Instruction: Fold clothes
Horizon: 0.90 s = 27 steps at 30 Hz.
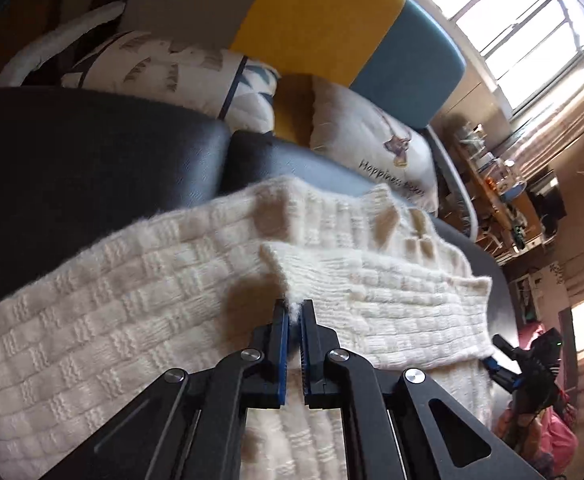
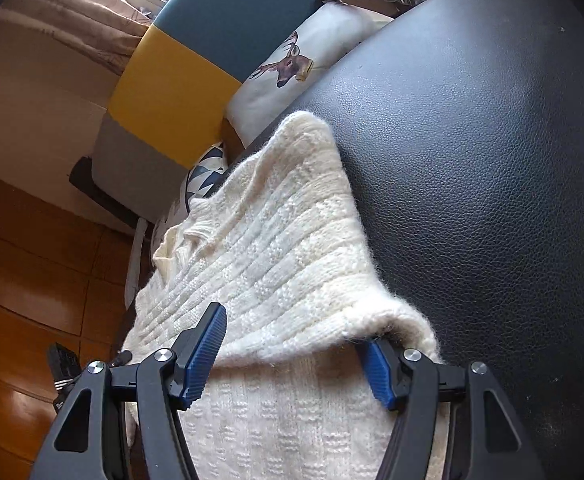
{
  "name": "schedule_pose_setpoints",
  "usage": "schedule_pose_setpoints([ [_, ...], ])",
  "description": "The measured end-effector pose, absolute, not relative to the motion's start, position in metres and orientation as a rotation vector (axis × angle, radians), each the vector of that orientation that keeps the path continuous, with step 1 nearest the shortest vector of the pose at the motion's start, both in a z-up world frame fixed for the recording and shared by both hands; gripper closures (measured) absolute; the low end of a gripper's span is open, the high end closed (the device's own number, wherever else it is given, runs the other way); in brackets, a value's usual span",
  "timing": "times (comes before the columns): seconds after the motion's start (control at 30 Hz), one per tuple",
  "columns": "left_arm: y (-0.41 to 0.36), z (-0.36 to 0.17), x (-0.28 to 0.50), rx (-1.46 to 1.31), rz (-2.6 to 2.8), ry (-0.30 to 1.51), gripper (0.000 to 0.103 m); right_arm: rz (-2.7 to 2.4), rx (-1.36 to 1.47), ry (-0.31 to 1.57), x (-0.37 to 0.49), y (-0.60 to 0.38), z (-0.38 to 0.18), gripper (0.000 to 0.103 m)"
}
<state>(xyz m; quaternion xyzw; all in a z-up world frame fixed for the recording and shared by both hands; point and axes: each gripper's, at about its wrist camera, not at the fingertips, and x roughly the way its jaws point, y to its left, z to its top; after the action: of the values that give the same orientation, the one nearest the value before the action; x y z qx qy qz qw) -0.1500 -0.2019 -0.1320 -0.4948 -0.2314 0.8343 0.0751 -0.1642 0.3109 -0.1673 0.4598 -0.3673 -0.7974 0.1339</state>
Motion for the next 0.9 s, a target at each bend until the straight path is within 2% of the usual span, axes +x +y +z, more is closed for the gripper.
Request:
schedule_pose_setpoints([
  [0.17, -0.197, -0.137, -0.143, -1.504, 2.51, -0.707, 0.098, -2.232, 1.379, -1.058, -0.156, 0.317, -0.155, 0.037],
  [0.33, -0.195, -0.129, -0.136, -1.461, 2.55, -0.678, 0.097, -2.289, 1.177, -0.962, -0.152, 0.324, -0.109, 0.037],
  [0.43, -0.19, -0.13, -0.139, -1.479, 2.566, -0.622, 0.097, -2.431, 1.186, -0.79, -0.183, 0.304, -0.102, 0.037],
  [0.53, -0.187, -0.141, -0.141, -1.527, 2.565, -0.598, 0.097, -2.617, 1.238, -0.412, -0.215, 0.271, -0.105, 0.037],
  [0.6, -0.19, -0.144, -0.139, -1.517, 2.563, -0.624, 0.095, -2.626, 1.312, -0.25, -0.235, 0.253, -0.119, 0.041],
  [0.73, -0.198, -0.149, -0.136, -1.492, 2.537, -0.688, 0.093, -2.584, 1.39, -0.143, -0.252, 0.248, -0.149, 0.043],
  [0.9, -0.201, -0.147, -0.132, -1.489, 2.529, -0.714, 0.093, -2.554, 1.393, -0.067, -0.256, 0.248, -0.156, 0.042],
])
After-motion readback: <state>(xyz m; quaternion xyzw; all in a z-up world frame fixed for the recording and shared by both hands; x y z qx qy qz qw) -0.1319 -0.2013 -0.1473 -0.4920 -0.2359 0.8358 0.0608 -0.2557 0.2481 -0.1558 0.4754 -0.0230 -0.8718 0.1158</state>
